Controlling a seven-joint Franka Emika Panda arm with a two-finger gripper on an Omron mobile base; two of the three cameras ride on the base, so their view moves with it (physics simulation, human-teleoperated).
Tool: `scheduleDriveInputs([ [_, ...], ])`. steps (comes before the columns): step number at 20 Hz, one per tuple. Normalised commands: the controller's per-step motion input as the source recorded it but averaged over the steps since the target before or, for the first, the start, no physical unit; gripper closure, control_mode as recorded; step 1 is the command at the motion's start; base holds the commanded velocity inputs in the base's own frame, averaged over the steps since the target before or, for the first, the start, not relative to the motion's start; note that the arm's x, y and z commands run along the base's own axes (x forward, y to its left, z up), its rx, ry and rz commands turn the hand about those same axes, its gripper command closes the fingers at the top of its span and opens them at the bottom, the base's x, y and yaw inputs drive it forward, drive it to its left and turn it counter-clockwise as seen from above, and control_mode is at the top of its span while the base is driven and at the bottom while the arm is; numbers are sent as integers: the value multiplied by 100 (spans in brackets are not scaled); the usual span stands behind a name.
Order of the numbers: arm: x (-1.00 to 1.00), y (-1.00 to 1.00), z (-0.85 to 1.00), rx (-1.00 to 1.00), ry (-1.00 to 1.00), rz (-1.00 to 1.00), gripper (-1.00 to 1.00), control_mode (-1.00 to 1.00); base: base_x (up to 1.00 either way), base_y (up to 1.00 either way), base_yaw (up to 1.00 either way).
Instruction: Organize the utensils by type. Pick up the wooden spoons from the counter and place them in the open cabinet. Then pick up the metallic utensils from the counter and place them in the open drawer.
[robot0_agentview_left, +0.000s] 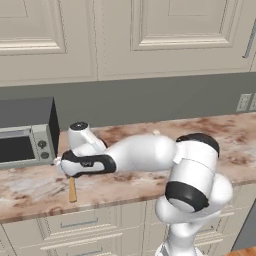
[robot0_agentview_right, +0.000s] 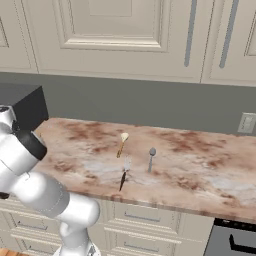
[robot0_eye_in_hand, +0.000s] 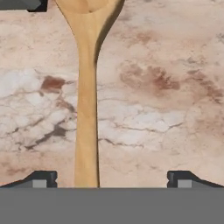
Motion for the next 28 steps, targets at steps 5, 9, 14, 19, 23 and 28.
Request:
scheduleDriveInputs([
  [5,36,21,-38,0,3,0,-100,-100,0,0,0],
  [9,39,29,-37,-3,5,0,-100,-100,0,0,0],
  [14,34,33,-35,-5,10,-3,-100,-100,0,0,0],
  [19,33,37,-26,-11,4,-6,-100,-100,0,0,0],
  [23,24,31,-21,-15,3,-5,-100,-100,0,0,0],
  [28,-3,-12,-40,0,-2,-4,-100,-100,0,0,0],
])
